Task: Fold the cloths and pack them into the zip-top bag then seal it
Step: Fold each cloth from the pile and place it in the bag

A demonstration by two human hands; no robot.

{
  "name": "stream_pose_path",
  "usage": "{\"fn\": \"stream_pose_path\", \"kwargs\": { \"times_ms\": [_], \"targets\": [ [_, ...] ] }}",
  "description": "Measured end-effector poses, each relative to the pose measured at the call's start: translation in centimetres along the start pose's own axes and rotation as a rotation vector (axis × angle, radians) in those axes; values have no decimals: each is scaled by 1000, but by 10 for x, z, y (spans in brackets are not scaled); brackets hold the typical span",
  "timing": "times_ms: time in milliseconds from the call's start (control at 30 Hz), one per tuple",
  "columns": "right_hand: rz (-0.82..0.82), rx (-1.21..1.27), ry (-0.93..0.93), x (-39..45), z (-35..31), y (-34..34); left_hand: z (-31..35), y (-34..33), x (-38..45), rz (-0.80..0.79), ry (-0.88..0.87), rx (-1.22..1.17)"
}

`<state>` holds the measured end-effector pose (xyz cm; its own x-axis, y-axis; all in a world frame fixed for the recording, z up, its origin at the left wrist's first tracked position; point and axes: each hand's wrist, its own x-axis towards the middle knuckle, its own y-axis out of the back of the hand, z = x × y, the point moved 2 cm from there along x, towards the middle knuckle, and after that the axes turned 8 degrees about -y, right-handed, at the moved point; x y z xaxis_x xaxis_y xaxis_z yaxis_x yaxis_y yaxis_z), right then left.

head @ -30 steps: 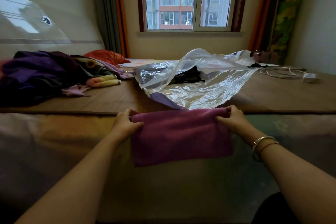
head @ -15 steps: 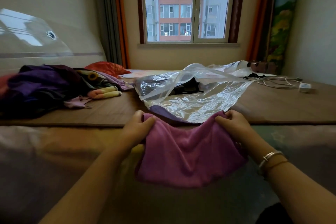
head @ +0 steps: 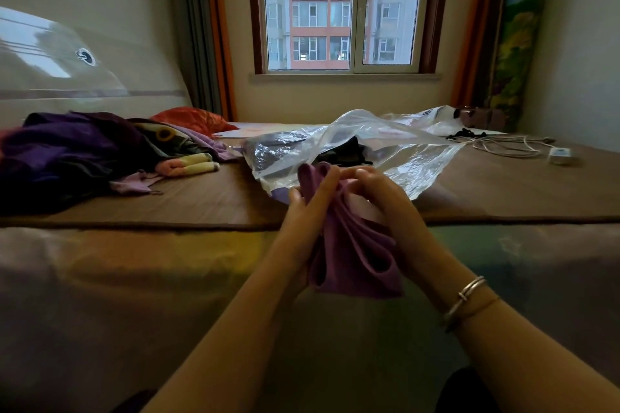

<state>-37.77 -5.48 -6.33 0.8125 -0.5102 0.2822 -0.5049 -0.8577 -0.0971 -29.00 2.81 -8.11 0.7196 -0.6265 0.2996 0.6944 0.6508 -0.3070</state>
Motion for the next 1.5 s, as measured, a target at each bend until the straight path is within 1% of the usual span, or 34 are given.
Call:
{"fn": "stream_pose_path", "kwargs": {
  "times_ms": [67,100,133,167,200,233,267,333,367,400,433,500,567,633,700,733,767,867,900,967,1000,1033,1067,1133,1167,1233,1267,1367,1400,1467,1500],
  "targets": [
    [-81,105,-17,1,0,4,-2,1,0,16,-26,-15],
    [-89,138,-3,3,-1,9,-4,3,1,29,-27,-42],
    [-40,139,13,5,0,15,-6,5,1,36,-11,-86],
    [56,98,16,9,3,23,-7,5,1,36,9,-127],
    [160,31,-13,12,6,32,-7,4,0,27,24,-146],
    [215,-15,-75,15,11,41,-6,4,-1,29,27,-136],
    [191,-9,-178,17,15,46,-5,2,-2,37,23,-127],
    [-18,113,-452,13,22,49,-4,0,0,53,6,-112],
    [-93,157,-533,8,22,49,-5,-2,1,57,-9,-80],
    [-128,168,-561,6,22,50,-6,-4,1,66,-31,-35],
    [-106,148,-552,7,23,53,-9,-4,2,83,-71,45],
    [27,84,-426,14,23,61,-13,-2,5,146,-191,258],
    [151,-19,-271,22,16,69,-14,7,11,254,-357,491],
    [202,-181,-152,31,3,78,-12,17,21,365,-492,806],
    [172,-353,-26,46,-16,84,-8,26,35,439,-527,1155],
    [138,-445,33,57,-25,87,-6,29,43,447,-533,1273],
    [99,-554,87,69,-33,87,-4,31,52,441,-535,1353],
    [-17,-941,248,114,-39,82,-2,34,82,381,-509,1477],
    [-49,-1055,258,128,-36,77,0,34,92,365,-489,1492],
    [-83,-1290,258,153,-21,67,4,39,110,349,-458,1434],
    [-52,-1408,305,164,-13,61,7,42,116,340,-465,1370],
    [4,-1505,399,174,-6,55,10,46,123,340,-485,1304],
    [60,-1579,508,182,0,47,13,50,130,348,-501,1244],
    [175,-1713,659,198,12,30,24,55,140,382,-534,1111],
    [209,-1773,700,207,16,21,31,56,144,396,-555,1051],
    [223,-1871,734,221,20,3,44,57,150,410,-597,994],
    [184,-1904,727,230,24,-6,49,58,153,408,-621,987],
    [3,-1888,448,259,39,-25,57,65,160,391,-656,971],
    [-30,-1867,416,268,42,-30,58,68,162,388,-654,967],
    [-25,-1810,452,289,47,-34,61,74,166,394,-656,977],
    [-21,-1721,435,298,50,-33,62,77,167,397,-660,987]
  ]
}}
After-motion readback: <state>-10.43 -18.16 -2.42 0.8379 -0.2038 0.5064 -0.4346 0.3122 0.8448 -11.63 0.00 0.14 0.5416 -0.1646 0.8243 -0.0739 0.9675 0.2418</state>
